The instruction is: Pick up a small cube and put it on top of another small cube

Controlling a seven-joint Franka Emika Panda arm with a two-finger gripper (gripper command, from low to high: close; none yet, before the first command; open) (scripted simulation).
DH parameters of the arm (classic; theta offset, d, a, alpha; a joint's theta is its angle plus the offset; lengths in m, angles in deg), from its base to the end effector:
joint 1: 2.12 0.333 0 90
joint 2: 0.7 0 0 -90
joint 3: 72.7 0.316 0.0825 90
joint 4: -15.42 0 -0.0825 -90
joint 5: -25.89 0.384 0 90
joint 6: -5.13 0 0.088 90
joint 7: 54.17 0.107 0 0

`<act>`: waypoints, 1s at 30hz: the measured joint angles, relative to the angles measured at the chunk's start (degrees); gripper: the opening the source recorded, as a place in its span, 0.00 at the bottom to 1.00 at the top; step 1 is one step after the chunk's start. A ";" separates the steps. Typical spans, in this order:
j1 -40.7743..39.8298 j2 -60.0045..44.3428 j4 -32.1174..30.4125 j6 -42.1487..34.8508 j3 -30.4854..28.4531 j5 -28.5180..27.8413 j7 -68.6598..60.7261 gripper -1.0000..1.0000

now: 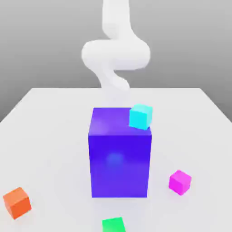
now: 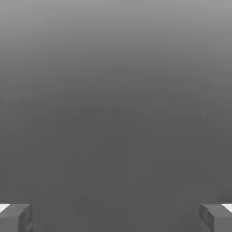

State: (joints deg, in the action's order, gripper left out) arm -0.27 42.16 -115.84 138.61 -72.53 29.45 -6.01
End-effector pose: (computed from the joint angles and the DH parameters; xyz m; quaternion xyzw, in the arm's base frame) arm 0.3647 0.0144 0.7007 -0.8450 0.3720 -0.3352 0.1878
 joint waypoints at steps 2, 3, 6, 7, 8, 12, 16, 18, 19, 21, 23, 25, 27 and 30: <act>1.22 -3.85 -0.34 2.17 1.03 3.62 3.54 0.50; 1.81 -5.87 -0.60 3.29 1.65 5.34 5.55 0.50; 2.69 -11.47 -2.04 6.39 4.09 9.11 11.71 0.50; 2.78 -13.16 -2.71 7.35 5.02 9.88 13.82 0.50; 2.84 -14.83 -3.41 8.30 5.99 10.54 15.97 0.50; 3.16 -21.43 -6.30 12.17 9.98 12.35 25.04 0.50; 3.66 -28.07 -9.29 16.27 13.94 12.89 34.93 0.50; 3.91 -31.44 -10.80 18.34 15.87 12.62 40.29 0.50; 4.05 -33.14 -11.56 19.42 16.80 12.31 43.09 0.50; 4.06 -36.57 -13.11 21.60 18.87 11.41 48.88 0.50; 5.28 -40.08 -14.69 23.82 20.05 9.74 55.24 0.50; 7.10 -43.53 -16.36 25.99 20.32 7.35 61.96 0.50; 7.77 -45.49 -19.24 27.22 19.69 2.60 67.88 0.50; 9.30 -47.52 -24.26 28.45 17.85 -5.78 76.13 0.50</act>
State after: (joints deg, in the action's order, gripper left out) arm 9.02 -5.35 -140.10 167.06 -54.68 23.67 70.13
